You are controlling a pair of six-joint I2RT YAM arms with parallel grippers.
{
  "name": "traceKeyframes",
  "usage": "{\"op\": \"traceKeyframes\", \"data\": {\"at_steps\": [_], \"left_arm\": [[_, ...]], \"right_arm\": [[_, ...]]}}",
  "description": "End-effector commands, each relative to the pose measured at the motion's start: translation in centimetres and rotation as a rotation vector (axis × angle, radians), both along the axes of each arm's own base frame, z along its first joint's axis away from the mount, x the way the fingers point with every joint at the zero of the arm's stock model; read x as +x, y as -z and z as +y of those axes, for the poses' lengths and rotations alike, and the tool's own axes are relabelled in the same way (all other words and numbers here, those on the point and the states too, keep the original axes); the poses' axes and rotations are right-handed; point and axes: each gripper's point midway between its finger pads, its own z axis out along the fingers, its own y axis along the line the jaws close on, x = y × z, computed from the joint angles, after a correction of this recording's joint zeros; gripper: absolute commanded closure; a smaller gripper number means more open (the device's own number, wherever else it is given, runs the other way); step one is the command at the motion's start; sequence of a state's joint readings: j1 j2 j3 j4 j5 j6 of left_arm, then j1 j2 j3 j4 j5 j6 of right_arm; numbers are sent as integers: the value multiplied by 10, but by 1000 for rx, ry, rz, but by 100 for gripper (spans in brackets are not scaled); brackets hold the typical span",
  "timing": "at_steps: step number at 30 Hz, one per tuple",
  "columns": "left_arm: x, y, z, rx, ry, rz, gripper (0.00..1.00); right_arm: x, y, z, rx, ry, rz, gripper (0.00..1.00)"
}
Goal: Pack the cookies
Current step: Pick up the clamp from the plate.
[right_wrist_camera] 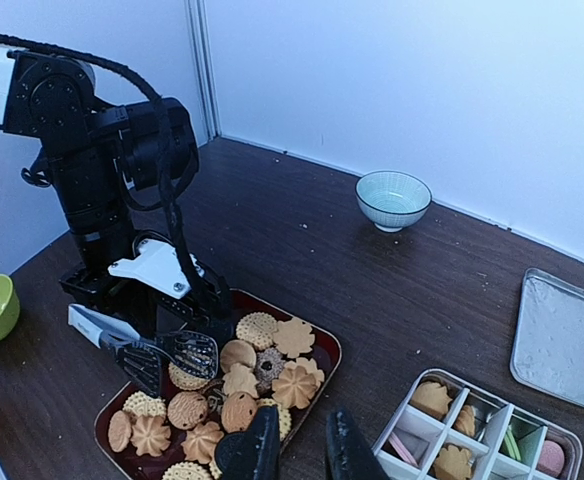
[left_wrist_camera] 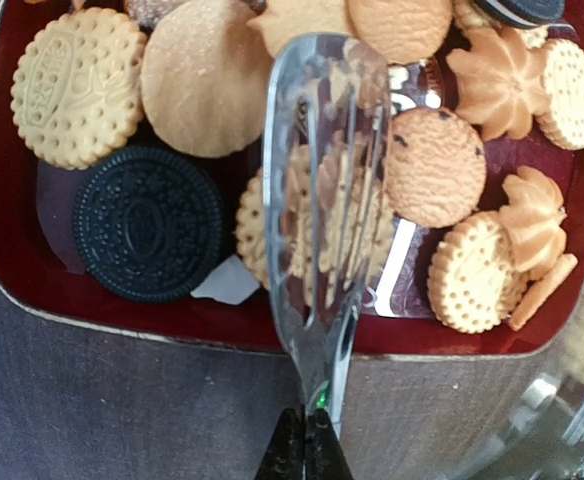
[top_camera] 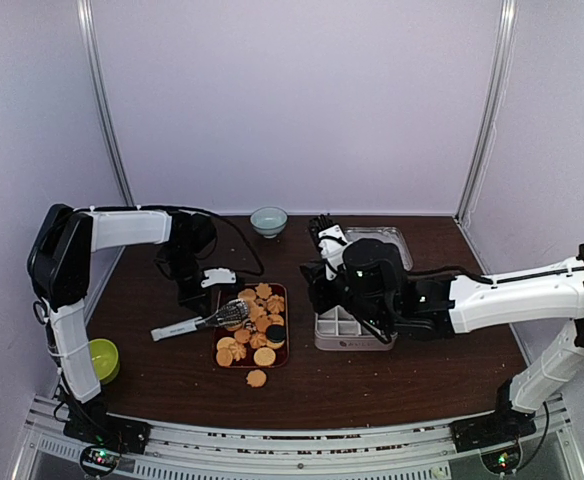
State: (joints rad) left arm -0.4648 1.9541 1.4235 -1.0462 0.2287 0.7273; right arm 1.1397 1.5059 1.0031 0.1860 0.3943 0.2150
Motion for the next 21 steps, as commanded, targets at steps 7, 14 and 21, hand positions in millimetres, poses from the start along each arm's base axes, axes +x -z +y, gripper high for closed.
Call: {"op": "traceKeyframes", "data": {"at_steps": [7,14,21], "left_arm": [[3,-156,-54,-347,-68,-39,100],[-1,-303,-95,-749,-133,-75,100],[-27,-369,-112,-1050,-141,53,100]], "right_arm": [[-5,-52,-3,184,-18,-45,77],[-12,-107,17,374,-156,-60,69],[-23,-144,48,513,-316,-60,68]]}}
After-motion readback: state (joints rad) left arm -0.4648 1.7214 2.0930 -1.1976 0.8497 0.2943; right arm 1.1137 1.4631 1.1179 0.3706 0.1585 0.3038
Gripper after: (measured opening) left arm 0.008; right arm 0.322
